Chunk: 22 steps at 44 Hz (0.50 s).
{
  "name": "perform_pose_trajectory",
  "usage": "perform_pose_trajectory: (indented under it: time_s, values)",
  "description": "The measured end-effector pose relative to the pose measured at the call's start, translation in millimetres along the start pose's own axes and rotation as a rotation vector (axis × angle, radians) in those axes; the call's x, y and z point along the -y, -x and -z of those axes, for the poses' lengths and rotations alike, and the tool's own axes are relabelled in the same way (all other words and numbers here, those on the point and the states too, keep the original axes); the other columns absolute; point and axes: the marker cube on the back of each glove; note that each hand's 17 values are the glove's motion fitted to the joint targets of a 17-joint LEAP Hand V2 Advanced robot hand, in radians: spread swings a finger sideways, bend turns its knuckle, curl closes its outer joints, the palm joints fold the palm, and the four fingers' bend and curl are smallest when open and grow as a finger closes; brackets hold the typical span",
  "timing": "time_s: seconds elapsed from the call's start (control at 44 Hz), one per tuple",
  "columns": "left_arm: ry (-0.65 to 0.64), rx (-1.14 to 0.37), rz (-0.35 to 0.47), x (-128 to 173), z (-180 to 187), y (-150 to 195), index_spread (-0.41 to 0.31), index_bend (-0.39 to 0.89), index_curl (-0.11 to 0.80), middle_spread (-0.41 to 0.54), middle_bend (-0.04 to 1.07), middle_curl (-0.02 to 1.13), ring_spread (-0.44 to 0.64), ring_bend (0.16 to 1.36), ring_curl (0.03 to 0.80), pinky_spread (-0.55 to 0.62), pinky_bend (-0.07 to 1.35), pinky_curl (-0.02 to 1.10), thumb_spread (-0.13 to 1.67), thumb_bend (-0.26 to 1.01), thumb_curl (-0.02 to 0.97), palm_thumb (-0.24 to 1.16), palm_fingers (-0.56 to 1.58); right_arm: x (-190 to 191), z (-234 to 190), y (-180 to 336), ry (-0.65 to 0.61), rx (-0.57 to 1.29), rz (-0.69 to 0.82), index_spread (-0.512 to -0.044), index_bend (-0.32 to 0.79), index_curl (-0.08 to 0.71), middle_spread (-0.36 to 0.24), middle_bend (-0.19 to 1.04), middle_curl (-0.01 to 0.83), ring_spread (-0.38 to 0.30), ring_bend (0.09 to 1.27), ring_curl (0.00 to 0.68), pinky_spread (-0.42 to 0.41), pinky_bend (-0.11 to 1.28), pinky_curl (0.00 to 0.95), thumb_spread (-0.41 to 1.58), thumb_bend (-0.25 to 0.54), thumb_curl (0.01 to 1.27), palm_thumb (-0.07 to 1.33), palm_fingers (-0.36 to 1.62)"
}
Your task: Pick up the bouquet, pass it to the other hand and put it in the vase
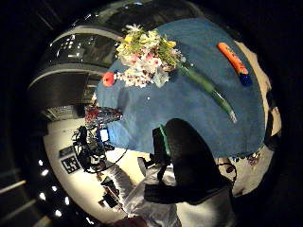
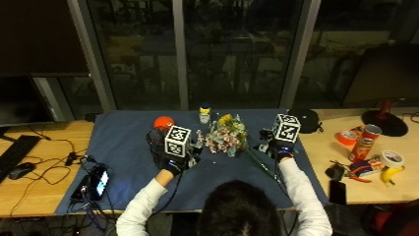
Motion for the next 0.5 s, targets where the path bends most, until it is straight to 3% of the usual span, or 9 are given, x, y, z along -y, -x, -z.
perform_pose_trajectory:
  time_s: [0.182, 0.341, 0.431, 0.5]
  values:
    - [0.052, -0.057, -0.035, -2, -8, -10, 0.035, 0.15, 0.112, 0.153, 0.18, 0.13, 0.20, 0.50, 0.178, 0.24, 0.36, 0.16, 0.86, 0.09, 0.084, 0.18, 0.34, 7, -8, -9, 0.042, 0.111, -0.029, -0.161, 0.05, 0.049, 0.038, 0.21, 0.140, 0.037, 0.55, 0.221, 0.166, 0.68, 0.263, 0.81, 0.201, 0.14, 0.39, 0.48]
    - [-0.011, -0.085, -0.067, 1, -18, -19, 0.048, 0.14, 0.155, 0.180, 0.18, 0.18, 0.25, 0.53, 0.208, 0.28, 0.38, 0.21, 1.03, 0.05, 0.114, 0.14, 0.30, 37, -40, -20, 0.021, 0.091, -0.121, -0.169, 0.07, 0.063, 0.043, 0.22, 0.199, 0.017, 0.60, 0.268, 0.182, 0.73, 0.303, 0.97, 0.175, 0.20, 0.44, 0.48]
    - [0.004, -0.066, -0.058, 0, -28, -17, 0.048, 0.15, 0.177, 0.188, 0.18, 0.20, 0.26, 0.53, 0.218, 0.30, 0.38, 0.22, 1.08, 0.03, 0.133, 0.14, 0.29, 50, -79, -23, 0.055, 0.053, -0.150, -0.171, 0.07, 0.073, 0.044, 0.22, 0.227, 0.011, 0.61, 0.284, 0.185, 0.74, 0.316, 1.02, 0.153, 0.22, 0.46, 0.47]
    - [0.033, -0.067, -0.052, -2, -32, -13, 0.045, 0.15, 0.191, 0.191, 0.19, 0.21, 0.26, 0.54, 0.225, 0.30, 0.37, 0.23, 1.11, 0.02, 0.146, 0.14, 0.29, 39, -99, -17, 0.089, 0.018, -0.179, -0.179, 0.09, 0.087, 0.041, 0.24, 0.252, 0.021, 0.56, 0.283, 0.193, 0.75, 0.328, 1.04, 0.136, 0.24, 0.47, 0.42]
